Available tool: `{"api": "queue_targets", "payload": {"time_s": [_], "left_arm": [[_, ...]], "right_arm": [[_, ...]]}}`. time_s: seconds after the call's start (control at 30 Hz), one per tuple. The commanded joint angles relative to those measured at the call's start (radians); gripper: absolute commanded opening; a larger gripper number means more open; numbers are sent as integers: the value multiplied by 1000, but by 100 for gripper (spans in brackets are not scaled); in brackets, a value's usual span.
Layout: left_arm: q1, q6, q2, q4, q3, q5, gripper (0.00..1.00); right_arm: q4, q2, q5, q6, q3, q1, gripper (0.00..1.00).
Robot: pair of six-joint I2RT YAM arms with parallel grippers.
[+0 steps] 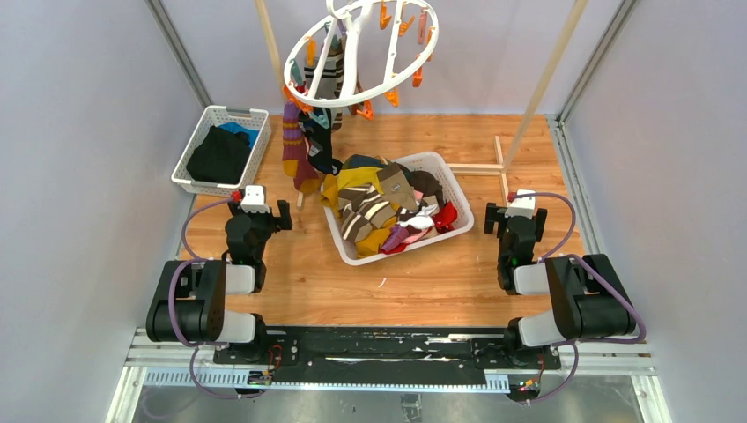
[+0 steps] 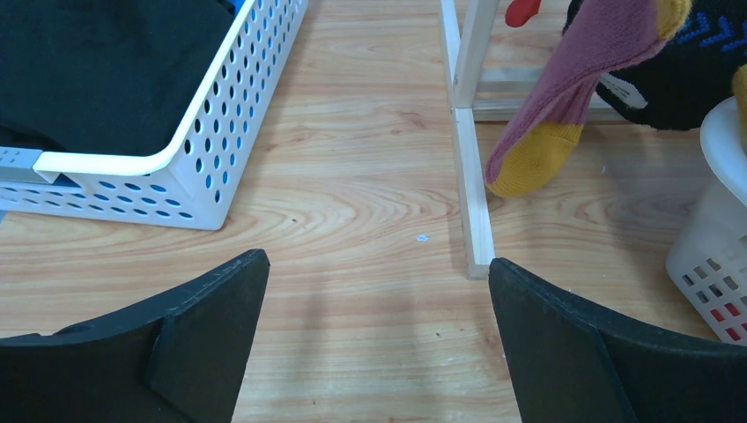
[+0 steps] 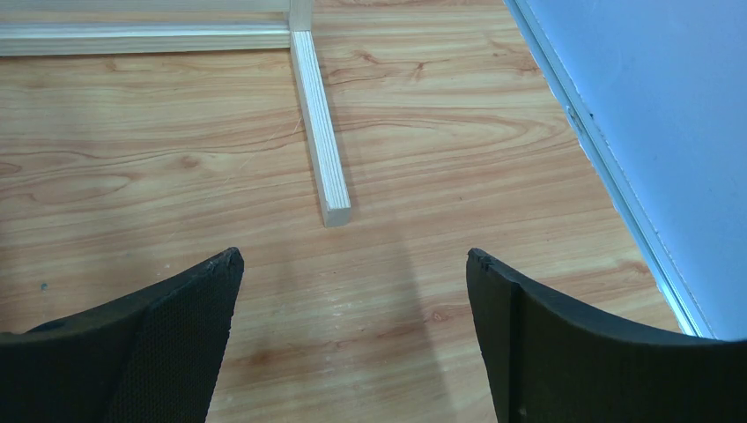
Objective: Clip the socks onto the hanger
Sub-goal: Open the clamp at the hanger.
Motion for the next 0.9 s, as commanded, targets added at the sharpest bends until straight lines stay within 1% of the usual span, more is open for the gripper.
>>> {"api": "queue_targets", "payload": {"time_s": [0.0, 0.13, 0.3, 0.37, 0.4, 0.47, 0.5, 0.53, 0.57, 0.6, 0.63, 0.7, 0.73, 0.77, 0.8, 0.83, 0.87], "left_arm": [[-4, 12, 2, 14, 6, -15, 100], [-3, 12, 2, 10, 8, -14, 100], [-3, 12, 0, 11, 8, -13, 100], [-4, 12, 0, 22, 3, -5, 100], [-3, 34, 0, 29, -1, 6, 100], [-4, 41, -23, -4, 8, 12, 100], [-3, 37, -43, -38, 22, 8, 100], [2, 29, -68, -103, 44, 2, 100], [8, 21, -95, -206, 104, -9, 100], [17, 19, -119, -310, 158, -14, 100], [29, 18, -137, -442, 208, -6, 100], [53, 20, -173, -591, 298, 20, 100], [65, 2, -200, -657, 334, 43, 100], [75, -2, -224, -717, 370, 68, 100], [83, -2, -243, -787, 404, 98, 100], [90, -5, -266, -850, 441, 119, 100], [95, -11, -288, -907, 473, 136, 100]], "right_arm": [[27, 5, -3, -14, 8, -7, 95], [26, 5, -4, -12, 7, -7, 95], [-14, -8, -19, -4, 18, -14, 95], [-30, -25, 7, -11, 31, -7, 96], [-96, -51, 23, -12, 58, -3, 95], [-370, -129, 102, 7, 182, 15, 95], [-538, -157, 138, 53, 258, 16, 96], [-688, -170, 168, 119, 347, 16, 96], [-804, -173, 171, 163, 425, 16, 96], [-887, -172, 138, 203, 485, 15, 96], [-931, -171, 79, 231, 533, 14, 95], [-937, -169, -68, 262, 579, 11, 96], [-916, -171, -88, 348, 586, 10, 96], [-919, -179, -139, 400, 593, -3, 96], [-911, -193, -241, 457, 590, -19, 96], [-873, -208, -313, 500, 576, -35, 96], [-809, -218, -419, 522, 558, -46, 96]]}}
